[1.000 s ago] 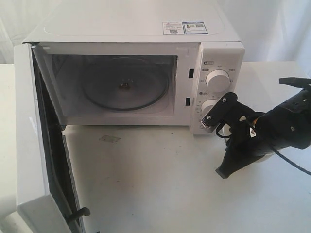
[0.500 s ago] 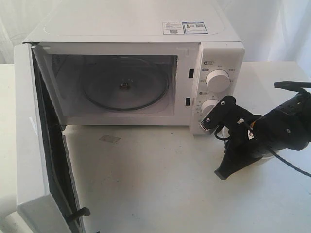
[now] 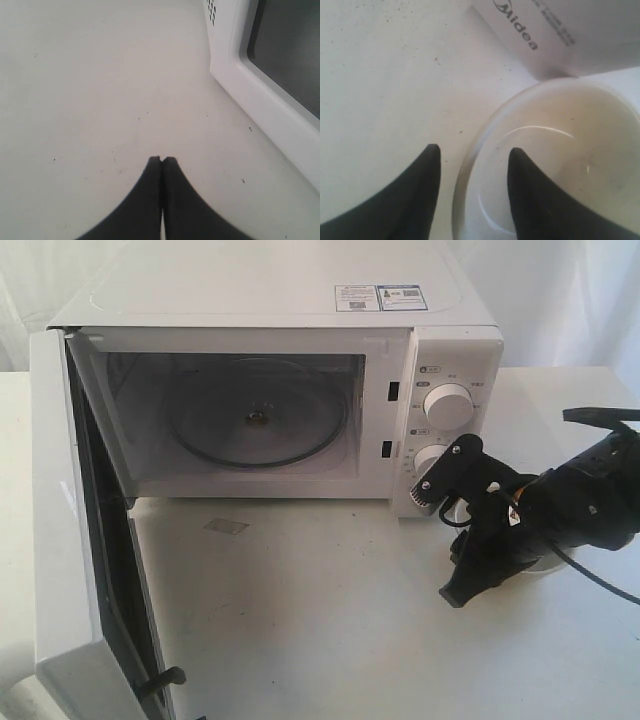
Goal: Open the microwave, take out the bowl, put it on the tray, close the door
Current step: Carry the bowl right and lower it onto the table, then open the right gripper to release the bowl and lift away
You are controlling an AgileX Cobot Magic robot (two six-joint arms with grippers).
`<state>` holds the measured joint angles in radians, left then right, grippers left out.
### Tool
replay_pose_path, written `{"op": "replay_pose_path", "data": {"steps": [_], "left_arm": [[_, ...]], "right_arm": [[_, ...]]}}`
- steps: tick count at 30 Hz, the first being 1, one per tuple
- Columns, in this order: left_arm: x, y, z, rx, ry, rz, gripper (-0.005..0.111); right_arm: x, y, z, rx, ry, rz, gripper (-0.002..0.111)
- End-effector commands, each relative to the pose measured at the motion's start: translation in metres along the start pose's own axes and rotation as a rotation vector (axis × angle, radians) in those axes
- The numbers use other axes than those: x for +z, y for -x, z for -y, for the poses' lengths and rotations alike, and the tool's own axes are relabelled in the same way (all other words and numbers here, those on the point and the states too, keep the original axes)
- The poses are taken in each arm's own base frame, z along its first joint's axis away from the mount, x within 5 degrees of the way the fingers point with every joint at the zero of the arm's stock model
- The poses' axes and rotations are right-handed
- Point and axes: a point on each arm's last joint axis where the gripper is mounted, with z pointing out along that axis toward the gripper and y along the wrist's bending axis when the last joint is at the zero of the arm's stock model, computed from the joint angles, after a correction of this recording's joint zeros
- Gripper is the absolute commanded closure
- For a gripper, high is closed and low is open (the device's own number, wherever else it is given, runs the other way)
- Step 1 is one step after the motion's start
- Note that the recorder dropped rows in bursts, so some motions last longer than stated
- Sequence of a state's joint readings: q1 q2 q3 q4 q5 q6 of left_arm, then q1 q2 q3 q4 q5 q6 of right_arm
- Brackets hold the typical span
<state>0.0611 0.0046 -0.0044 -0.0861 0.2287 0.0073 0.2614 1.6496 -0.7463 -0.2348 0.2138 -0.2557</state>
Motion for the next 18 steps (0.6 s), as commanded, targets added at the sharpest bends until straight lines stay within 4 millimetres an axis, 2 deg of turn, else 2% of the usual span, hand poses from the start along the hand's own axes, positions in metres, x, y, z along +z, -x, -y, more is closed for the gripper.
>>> {"op": "replay_pose_path", "data": {"steps": [1, 18], "left_arm": [[0.0, -0.002, 0.0, 0.0, -0.005, -0.003, 0.107], [0.0, -0.002, 0.0, 0.0, -0.005, -0.003, 0.107]], "right_arm": [[0.0, -0.004, 0.004, -0.007, -0.005, -0.018, 0.067], [-0.014, -0.006, 0.006, -0.011, -0.016, -0.046, 0.067]]}}
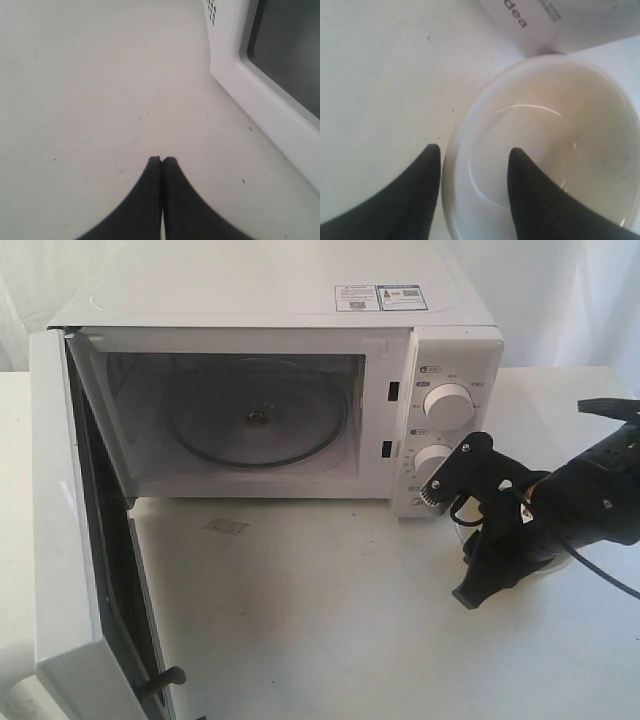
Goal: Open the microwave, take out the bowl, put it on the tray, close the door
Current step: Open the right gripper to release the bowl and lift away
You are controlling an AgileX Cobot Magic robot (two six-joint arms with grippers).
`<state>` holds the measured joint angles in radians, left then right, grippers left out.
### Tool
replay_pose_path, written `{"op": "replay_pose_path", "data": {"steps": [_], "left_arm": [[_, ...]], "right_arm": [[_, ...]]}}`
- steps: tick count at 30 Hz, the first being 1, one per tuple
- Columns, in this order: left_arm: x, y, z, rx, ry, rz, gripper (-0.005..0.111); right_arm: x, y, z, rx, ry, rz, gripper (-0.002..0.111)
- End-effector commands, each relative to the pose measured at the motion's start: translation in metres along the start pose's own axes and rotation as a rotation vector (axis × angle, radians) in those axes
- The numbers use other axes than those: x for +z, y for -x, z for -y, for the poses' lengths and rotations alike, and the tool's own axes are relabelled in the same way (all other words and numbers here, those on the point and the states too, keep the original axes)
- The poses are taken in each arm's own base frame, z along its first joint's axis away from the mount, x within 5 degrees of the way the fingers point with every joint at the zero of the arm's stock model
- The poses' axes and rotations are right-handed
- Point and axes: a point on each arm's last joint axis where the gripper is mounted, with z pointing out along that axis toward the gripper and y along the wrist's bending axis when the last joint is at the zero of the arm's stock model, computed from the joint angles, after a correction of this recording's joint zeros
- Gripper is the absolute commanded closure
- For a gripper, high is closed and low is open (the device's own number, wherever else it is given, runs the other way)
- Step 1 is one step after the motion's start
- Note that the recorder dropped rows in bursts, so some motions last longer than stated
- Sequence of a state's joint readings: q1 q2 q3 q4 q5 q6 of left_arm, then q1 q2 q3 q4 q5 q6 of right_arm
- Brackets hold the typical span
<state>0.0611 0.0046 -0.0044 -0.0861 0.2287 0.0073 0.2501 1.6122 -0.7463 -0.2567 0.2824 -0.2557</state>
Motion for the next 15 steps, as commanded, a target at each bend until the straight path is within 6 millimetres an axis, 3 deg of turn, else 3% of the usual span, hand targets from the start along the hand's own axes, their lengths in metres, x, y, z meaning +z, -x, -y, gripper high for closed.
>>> {"op": "replay_pose_path", "data": {"steps": [1, 7, 15], "left_arm": [[0.0, -0.002, 0.0, 0.0, -0.005, -0.003, 0.107], [0.0, -0.002, 0.0, 0.0, -0.005, -0.003, 0.107], [0.0, -0.002, 0.0, 0.0, -0.005, -0.003, 0.107]], "right_arm": [[-0.005, -0.002, 0.002, 0.007, -0.007, -0.009, 0.067], [-0.028, 0.004, 0.006, 0.109, -0.037, 0.057, 0.067], [-0.081, 0.013, 0.005, 0.455, 0.019, 0.249, 0.067]]}}
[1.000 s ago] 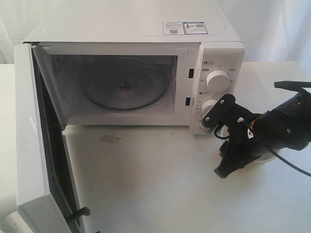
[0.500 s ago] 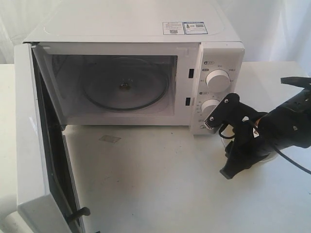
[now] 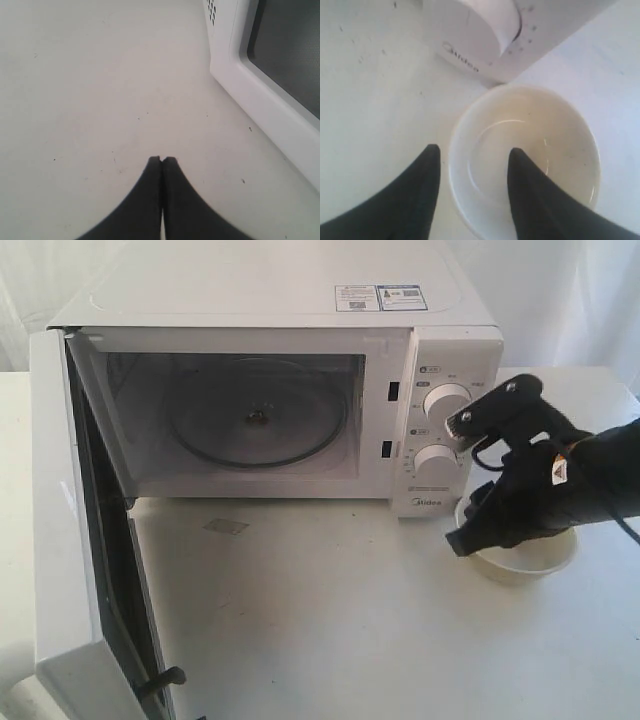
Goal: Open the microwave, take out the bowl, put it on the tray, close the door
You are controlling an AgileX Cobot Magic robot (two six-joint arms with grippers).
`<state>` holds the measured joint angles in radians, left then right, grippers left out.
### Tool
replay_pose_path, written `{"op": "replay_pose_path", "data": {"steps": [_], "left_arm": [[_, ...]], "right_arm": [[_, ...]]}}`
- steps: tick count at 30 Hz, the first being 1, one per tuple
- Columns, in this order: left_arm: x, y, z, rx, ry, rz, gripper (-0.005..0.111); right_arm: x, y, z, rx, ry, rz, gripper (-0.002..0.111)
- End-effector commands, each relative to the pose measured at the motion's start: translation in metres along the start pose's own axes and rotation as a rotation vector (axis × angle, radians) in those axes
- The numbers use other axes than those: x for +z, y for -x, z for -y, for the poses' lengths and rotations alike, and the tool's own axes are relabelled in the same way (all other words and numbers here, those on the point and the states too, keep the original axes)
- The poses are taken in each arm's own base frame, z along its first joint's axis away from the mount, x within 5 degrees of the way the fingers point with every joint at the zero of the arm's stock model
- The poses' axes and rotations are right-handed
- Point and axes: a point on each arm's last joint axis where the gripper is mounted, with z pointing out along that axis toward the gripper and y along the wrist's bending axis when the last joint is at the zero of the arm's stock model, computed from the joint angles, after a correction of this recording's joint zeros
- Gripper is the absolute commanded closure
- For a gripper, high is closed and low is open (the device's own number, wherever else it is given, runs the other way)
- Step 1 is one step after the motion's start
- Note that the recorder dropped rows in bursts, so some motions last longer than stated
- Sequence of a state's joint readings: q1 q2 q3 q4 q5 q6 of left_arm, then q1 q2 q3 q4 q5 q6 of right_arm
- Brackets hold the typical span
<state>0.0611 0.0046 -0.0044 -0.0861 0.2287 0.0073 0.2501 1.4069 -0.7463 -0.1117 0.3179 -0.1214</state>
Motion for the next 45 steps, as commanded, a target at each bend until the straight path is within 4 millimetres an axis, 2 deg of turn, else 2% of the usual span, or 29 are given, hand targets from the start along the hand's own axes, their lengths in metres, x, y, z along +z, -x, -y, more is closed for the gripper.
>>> {"op": "replay_pose_path", "data": {"steps": [1, 3, 6, 9, 14, 17, 20, 22, 30, 32, 39, 45], "left_arm": [[0.0, -0.002, 0.0, 0.0, -0.005, -0.003, 0.107], [0.0, -0.002, 0.0, 0.0, -0.005, -0.003, 0.107], [0.0, -0.002, 0.0, 0.0, -0.005, -0.003, 0.107], [0.0, -0.002, 0.0, 0.0, -0.005, -0.003, 0.107], [0.0, -0.002, 0.0, 0.0, -0.005, -0.003, 0.107], [0.0, -0.002, 0.0, 0.0, -0.005, -0.003, 0.107], [0.0, -0.002, 0.0, 0.0, -0.005, -0.003, 0.107], [0.0, -0.002, 0.0, 0.0, -0.005, -0.003, 0.107], [0.0, -0.002, 0.0, 0.0, -0.005, -0.003, 0.107], [0.0, -0.002, 0.0, 0.0, -0.005, -0.003, 0.107], [0.0, -0.002, 0.0, 0.0, -0.005, -0.003, 0.107], [0.0, -0.002, 0.0, 0.0, -0.005, -0.003, 0.107]], "right_arm": [[-0.03, 0.008, -0.003, 0.23, 0.06, 0.093, 0.067], [-0.042, 0.008, -0.007, 0.331, 0.108, 0.109, 0.067], [-0.058, 0.007, -0.012, 0.38, 0.17, 0.107, 0.067], [-0.071, 0.008, -0.023, 0.331, 0.251, 0.131, 0.073], [-0.105, 0.016, -0.051, 0.229, 0.449, 0.307, 0.084], [-0.121, 0.01, -0.066, 0.153, 0.541, 0.403, 0.093], [-0.128, -0.004, -0.075, 0.116, 0.594, 0.466, 0.103], [-0.13, -0.013, -0.078, 0.117, 0.609, 0.507, 0.108], [-0.127, -0.049, -0.085, 0.164, 0.668, 0.623, 0.108], [-0.127, -0.058, -0.087, 0.092, 0.67, 0.644, 0.108], [-0.125, -0.073, -0.089, 0.086, 0.676, 0.634, 0.108], [-0.114, -0.088, -0.092, 0.072, 0.67, 0.585, 0.108]]}}
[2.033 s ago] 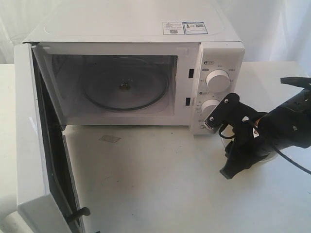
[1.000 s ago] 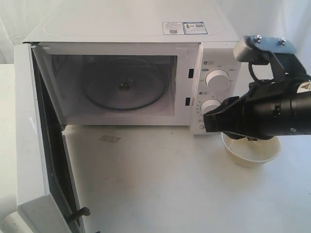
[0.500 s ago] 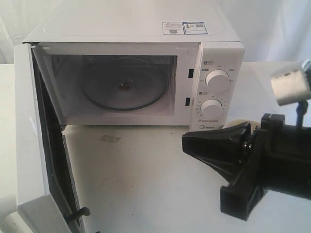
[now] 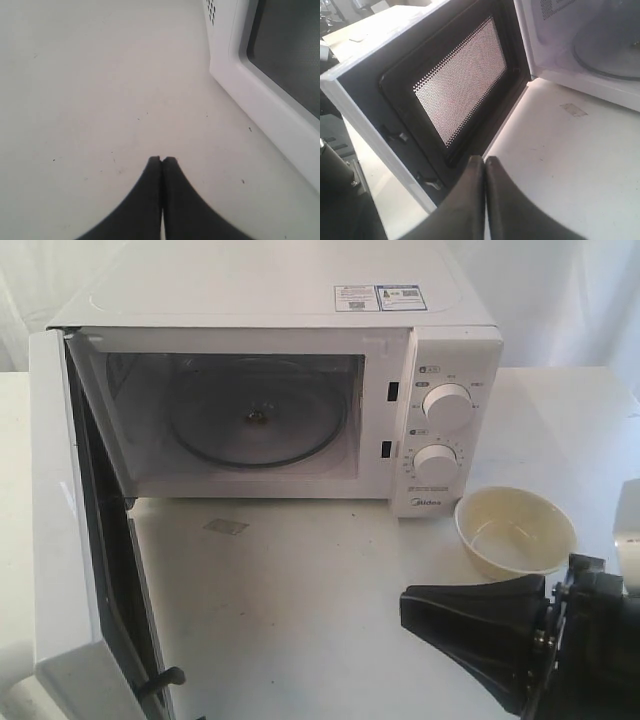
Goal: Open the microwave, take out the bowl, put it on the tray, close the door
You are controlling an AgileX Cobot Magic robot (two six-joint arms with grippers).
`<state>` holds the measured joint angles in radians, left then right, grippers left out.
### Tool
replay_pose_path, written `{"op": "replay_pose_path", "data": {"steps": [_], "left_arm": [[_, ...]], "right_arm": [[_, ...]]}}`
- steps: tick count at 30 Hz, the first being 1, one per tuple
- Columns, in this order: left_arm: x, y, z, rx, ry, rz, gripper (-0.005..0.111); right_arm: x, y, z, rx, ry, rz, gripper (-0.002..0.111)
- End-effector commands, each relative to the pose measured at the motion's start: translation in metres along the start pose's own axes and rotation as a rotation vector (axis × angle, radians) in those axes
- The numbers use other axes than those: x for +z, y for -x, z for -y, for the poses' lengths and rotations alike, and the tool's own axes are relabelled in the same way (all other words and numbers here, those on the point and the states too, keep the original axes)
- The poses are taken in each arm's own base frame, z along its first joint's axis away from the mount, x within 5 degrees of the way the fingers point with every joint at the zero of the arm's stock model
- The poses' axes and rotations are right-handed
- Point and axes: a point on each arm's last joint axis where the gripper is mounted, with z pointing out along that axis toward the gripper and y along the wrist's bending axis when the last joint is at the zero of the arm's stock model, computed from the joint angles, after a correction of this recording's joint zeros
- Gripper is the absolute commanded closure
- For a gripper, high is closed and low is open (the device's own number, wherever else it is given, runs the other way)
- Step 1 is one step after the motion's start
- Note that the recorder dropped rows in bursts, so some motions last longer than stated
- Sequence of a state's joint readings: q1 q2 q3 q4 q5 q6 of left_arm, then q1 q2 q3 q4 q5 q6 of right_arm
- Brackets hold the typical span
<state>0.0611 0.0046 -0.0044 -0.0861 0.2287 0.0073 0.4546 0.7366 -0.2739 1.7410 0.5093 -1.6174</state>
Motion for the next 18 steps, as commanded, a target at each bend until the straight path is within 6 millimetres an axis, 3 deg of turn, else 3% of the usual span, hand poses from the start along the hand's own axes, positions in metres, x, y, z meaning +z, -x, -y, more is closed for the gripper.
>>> {"op": "replay_pose_path", "data": {"steps": [1, 6, 10, 12, 14, 18], "left_arm": [[0.0, -0.002, 0.0, 0.0, -0.005, -0.003, 0.107], [0.0, 0.007, 0.0, -0.113, -0.007, 0.089, 0.107], [-0.002, 0.017, 0.001, -0.547, -0.067, 0.196, 0.107], [-0.003, 0.022, -0.001, -0.667, -0.082, 0.25, 0.107], [-0.005, 0.03, -0.004, -0.714, -0.089, 0.351, 0.107], [-0.016, 0.05, -0.005, -0.609, -0.083, 0.465, 0.107]], "right_arm": [[-0.001, -0.016, 0.001, -0.006, 0.005, -0.037, 0.108], [-0.002, -0.028, 0.003, -0.021, -0.005, -0.07, 0.108], [-0.002, -0.032, 0.004, -0.037, -0.014, -0.082, 0.108], [-0.002, -0.033, 0.005, -0.033, -0.026, -0.085, 0.108], [-0.002, -0.035, 0.006, -0.035, -0.036, -0.09, 0.108], [-0.002, -0.035, 0.006, -0.035, -0.039, -0.09, 0.108]]}}
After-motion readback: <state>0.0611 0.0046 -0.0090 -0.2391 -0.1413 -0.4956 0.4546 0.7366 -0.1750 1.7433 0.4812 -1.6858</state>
